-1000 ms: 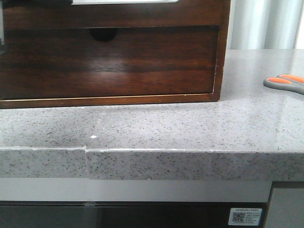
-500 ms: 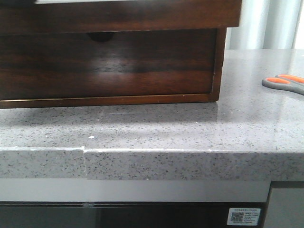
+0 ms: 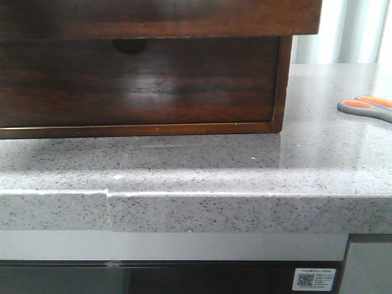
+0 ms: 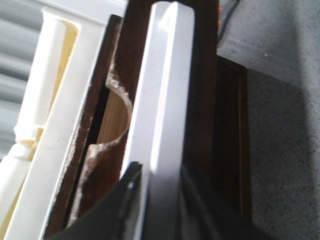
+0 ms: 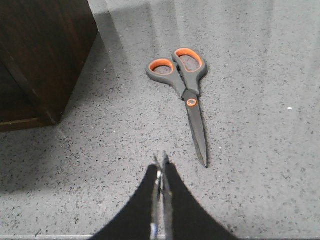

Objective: Put scissors in drawer with both arms
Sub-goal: 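Pull the drawer open toward the robot with the left gripper, then lower the right gripper onto the grey-orange scissors and grasp them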

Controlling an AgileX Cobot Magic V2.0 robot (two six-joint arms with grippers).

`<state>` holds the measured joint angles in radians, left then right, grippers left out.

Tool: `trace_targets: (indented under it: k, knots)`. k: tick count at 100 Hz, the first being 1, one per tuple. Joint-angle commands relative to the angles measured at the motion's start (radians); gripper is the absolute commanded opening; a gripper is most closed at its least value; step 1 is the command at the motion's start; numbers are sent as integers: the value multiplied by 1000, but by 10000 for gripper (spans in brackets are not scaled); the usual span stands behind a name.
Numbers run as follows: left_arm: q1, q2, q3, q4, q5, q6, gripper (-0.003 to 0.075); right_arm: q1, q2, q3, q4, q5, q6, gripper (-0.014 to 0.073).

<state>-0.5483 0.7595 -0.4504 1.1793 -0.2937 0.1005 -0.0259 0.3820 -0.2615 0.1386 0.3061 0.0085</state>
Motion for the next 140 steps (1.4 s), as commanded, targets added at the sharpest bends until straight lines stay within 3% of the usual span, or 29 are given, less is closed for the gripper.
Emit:
trace_targets:
  k: [1,7,25,50,62,81,97,140]
  knots:
    - [-7,-15,-36,-60,-58,-25,325,1,15,-34,1,-79,-8,-56]
    - [-7,-15,-36,-60,-58,-25,360,1,15,-34,1,-79,-8,-56]
    - [-7,-25,-36,-60,-170,-31,359,1,15,-43,1,-72,-8,-56]
    - [-7,-95,-36,-51,-227,-183,359,1,48,-114,1,-3,-8,-37]
    - [-7,-141,-36,-80,-289,-183,359,1,121,-160,1,21,-8,34]
    - [-7,-240,-36,-231,-311,-183,359,1,323,-304,1,74,-77,250]
    - [-7,-300,-36,-285,-311,-190,359,1,539,-468,-13,123,-129,275]
    - [-7,-322,-36,-285,-309,-206,359,-1,1172,-1053,-87,656,-98,349]
